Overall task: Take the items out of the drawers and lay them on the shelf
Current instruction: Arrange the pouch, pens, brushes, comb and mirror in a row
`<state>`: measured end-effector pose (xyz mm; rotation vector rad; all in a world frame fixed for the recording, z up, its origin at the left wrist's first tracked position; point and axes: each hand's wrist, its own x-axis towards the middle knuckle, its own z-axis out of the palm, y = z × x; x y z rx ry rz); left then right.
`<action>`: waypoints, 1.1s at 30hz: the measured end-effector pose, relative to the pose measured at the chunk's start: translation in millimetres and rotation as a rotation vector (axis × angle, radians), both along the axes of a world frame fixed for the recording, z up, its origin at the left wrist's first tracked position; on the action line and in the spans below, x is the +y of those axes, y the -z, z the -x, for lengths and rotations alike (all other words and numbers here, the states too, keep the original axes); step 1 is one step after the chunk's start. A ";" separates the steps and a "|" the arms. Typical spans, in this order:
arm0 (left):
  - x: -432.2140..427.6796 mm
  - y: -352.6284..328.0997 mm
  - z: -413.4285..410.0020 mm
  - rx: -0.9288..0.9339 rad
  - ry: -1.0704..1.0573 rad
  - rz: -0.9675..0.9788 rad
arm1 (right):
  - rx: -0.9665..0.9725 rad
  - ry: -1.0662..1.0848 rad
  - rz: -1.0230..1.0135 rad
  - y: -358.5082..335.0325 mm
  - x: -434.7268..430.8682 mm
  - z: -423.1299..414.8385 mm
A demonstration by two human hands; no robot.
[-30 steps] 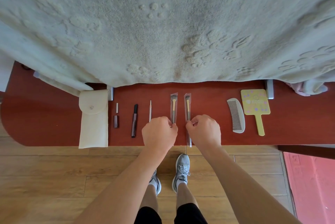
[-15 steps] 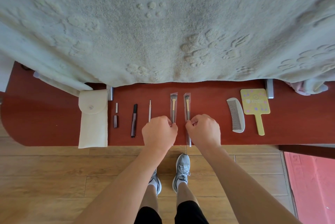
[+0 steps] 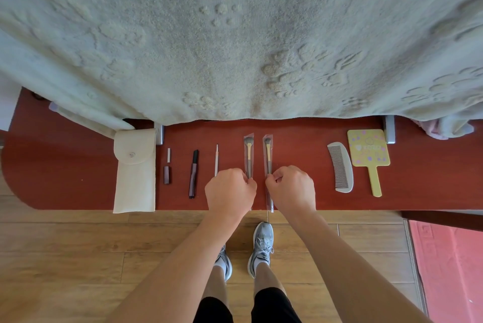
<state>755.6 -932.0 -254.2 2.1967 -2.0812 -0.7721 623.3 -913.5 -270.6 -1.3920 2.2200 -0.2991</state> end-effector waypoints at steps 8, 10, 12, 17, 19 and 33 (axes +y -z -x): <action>-1.0 0.5 -5.7 -0.035 0.012 -0.002 | -0.002 -0.007 -0.018 -0.8 -0.9 -8.2; -0.9 0.8 -8.9 -0.039 0.012 -0.002 | -0.002 -0.008 -0.017 -0.9 -1.1 -9.7; -0.9 0.8 -11.1 -0.040 0.009 0.004 | -0.006 -0.006 -0.013 -0.9 -1.2 -11.1; -1.0 1.4 -11.8 -0.041 0.019 0.001 | -0.015 0.002 -0.011 -0.9 -0.6 -12.7; -0.7 1.1 -10.6 -0.030 0.034 -0.003 | -0.010 0.007 -0.009 -0.5 -0.3 -11.4; -1.1 1.0 -5.2 -0.015 0.017 0.008 | -0.001 -0.004 0.011 3.1 0.2 -5.5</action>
